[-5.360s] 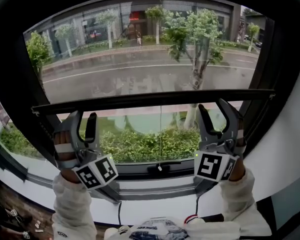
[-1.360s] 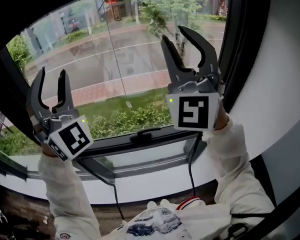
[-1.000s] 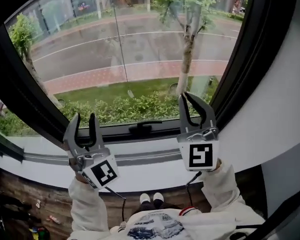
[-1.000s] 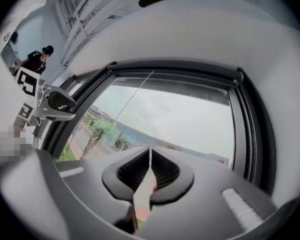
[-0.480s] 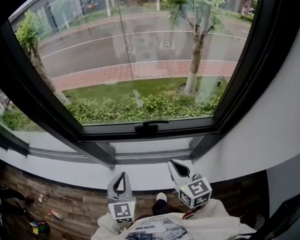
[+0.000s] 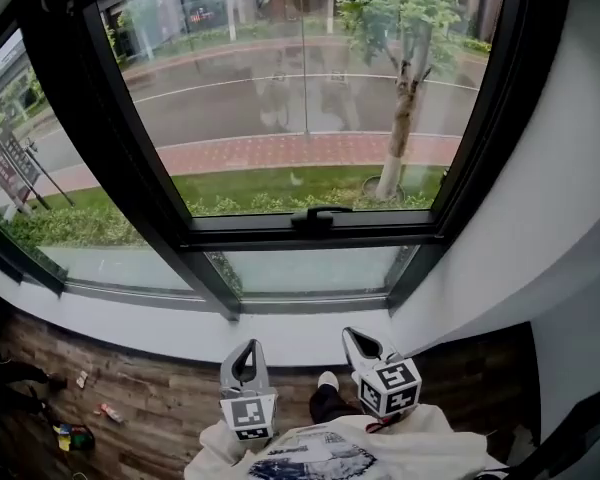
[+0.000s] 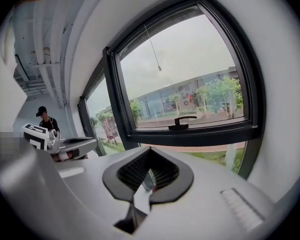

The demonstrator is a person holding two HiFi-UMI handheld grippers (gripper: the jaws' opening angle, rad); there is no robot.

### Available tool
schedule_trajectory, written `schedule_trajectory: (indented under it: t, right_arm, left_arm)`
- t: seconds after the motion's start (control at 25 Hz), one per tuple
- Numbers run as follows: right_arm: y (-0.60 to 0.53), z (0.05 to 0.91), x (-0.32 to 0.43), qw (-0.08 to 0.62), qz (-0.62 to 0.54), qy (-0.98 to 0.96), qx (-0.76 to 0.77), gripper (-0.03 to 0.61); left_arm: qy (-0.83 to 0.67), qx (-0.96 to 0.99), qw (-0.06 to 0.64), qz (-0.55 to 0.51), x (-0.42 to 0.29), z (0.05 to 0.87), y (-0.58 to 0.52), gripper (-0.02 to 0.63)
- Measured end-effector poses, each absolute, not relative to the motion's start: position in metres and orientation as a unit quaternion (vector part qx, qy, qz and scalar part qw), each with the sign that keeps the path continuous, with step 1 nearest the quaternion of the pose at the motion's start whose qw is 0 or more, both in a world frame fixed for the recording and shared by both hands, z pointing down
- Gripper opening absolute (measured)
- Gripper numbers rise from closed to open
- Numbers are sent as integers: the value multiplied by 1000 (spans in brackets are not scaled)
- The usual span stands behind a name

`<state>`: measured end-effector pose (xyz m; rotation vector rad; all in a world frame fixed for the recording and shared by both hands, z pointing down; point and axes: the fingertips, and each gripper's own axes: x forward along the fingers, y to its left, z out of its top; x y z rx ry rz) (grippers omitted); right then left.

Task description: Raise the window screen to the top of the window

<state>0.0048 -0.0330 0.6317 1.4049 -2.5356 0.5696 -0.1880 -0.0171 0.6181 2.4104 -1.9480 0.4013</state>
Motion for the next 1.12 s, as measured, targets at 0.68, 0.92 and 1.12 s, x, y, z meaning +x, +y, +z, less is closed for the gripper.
schedule_trajectory:
  t: [0.68, 0.92, 1.12]
  right_arm:
    - [288, 611, -54, 71, 139, -843, 515, 5]
    - [316, 602, -26, 74, 138, -830, 536, 5]
    - [326, 612, -6, 92, 132, -829, 536, 4]
  left_arm:
    - [-572, 808, -8, 137, -214, 620, 313, 3]
    - [-556, 822, -28, 123, -186, 593, 334, 3]
    - [-565, 814, -20, 134, -166, 605, 333, 3]
